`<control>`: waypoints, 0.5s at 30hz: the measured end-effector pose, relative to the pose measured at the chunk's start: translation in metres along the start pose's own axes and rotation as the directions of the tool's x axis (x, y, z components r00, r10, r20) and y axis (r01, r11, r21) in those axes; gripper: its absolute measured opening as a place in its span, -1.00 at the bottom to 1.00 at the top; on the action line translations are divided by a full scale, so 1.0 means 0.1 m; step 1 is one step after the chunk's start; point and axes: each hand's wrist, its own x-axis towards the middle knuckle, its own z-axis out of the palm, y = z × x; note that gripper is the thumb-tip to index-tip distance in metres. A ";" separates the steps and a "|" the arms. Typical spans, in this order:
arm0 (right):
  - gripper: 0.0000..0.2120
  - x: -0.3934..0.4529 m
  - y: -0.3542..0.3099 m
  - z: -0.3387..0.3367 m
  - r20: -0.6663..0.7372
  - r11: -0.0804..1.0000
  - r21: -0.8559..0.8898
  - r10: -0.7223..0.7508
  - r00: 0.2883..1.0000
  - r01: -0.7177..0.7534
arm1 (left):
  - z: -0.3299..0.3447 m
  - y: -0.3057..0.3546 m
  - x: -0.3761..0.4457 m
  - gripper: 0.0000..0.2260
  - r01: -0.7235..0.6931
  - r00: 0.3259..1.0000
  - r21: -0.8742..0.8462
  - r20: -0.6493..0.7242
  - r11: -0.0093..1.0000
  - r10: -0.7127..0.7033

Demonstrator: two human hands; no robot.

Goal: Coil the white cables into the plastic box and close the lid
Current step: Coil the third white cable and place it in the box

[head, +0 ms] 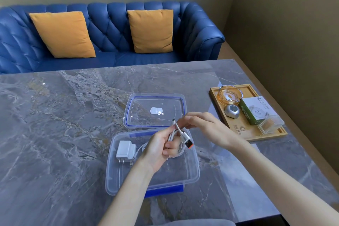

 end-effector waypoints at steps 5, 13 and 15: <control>-0.90 -0.05 0.13 0.08 -0.073 0.993 0.080 -0.081 0.994 0.087 | -0.03 0.00 -0.02 -0.69 0.011 0.999 0.014 0.030 1.000 -0.012; -0.93 -0.09 0.25 0.16 0.047 0.978 0.198 0.059 0.997 -0.067 | -0.10 0.01 -0.06 -0.69 0.078 0.985 0.183 0.137 0.980 -0.104; -0.87 -0.08 0.26 0.21 0.029 0.998 0.050 0.046 0.999 -0.048 | -0.10 0.01 -0.03 -0.62 0.110 0.985 0.146 0.117 0.983 -0.128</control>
